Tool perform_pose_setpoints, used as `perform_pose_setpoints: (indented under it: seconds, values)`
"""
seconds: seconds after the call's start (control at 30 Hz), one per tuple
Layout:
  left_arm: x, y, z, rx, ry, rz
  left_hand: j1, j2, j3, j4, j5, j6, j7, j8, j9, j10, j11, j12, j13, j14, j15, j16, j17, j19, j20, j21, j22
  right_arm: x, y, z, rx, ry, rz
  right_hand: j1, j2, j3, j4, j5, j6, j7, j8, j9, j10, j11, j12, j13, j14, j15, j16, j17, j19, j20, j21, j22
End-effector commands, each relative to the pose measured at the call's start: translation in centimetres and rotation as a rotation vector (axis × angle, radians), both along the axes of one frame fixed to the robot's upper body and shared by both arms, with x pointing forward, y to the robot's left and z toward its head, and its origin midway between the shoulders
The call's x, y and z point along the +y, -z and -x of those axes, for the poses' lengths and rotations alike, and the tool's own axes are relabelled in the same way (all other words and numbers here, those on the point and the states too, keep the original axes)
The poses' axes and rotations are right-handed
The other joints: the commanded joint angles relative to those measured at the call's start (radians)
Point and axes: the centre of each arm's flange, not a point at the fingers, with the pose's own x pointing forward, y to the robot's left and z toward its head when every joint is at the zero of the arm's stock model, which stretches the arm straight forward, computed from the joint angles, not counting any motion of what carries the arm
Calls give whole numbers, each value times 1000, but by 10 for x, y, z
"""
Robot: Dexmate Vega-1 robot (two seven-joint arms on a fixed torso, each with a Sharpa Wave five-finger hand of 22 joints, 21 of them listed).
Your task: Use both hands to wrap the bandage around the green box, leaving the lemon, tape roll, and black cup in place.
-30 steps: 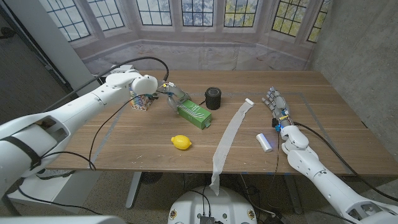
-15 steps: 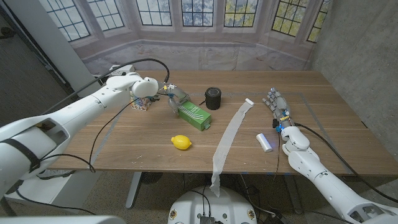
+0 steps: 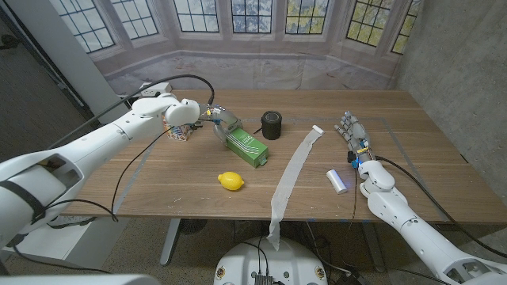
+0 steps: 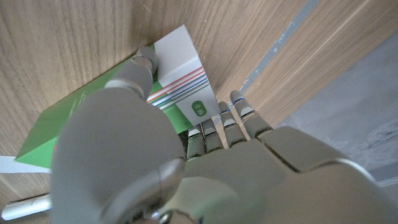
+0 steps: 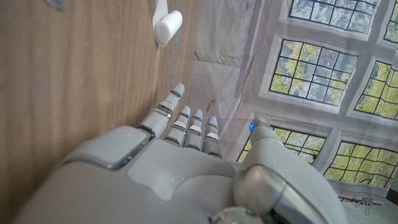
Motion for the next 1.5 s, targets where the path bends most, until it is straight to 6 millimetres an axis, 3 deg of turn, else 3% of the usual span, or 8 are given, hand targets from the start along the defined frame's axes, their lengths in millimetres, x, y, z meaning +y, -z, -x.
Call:
perform_pose_setpoints:
  seconds: [0.03, 0.57, 1.03, 1.5]
  values:
    - [1, -7, 6, -15, 8, 23, -2, 14, -1, 9, 5, 17, -5, 14, 5, 13, -9, 11, 9, 14, -4, 4, 6, 15, -1, 0, 5, 4, -13, 4, -8, 20, 64, -4, 1, 3, -8, 1, -2, -1, 4, 4, 2, 0, 0, 3, 5, 0, 8, 3, 9, 0, 5, 2]
    - [0, -11, 9, -11, 10, 68, -6, 17, -5, 11, 5, 25, -10, 38, 16, 29, -15, 30, 29, 29, -9, -1, 11, 18, -2, -5, 5, 13, -36, 8, 31, 87, 225, 8, 3, 9, -19, 2, 3, 0, 6, 4, 6, 2, 2, 3, 8, 3, 8, 0, 12, 3, 6, 2]
    - [3, -7, 6, 1, 9, 86, -9, 21, -7, 13, 6, 30, -12, 54, 23, 33, -20, 40, 42, 37, -13, -4, 15, 19, -3, -8, 6, 27, -63, 16, 91, 213, 476, 52, -4, 28, -55, 4, 18, 4, 10, 3, 48, 10, 18, 4, 23, 14, 6, -10, 25, 12, 9, 1]
    - [5, -10, 8, -4, 25, 126, -8, 23, -8, 11, 6, 48, -16, 78, 30, 49, -32, 53, 54, 52, -22, -6, 18, 23, -7, -10, 6, 38, -81, 20, 124, 295, 622, 76, -10, 35, -73, 5, 35, 13, 13, 3, 82, 15, 31, 8, 42, 14, 7, -14, 36, 15, 10, 1]
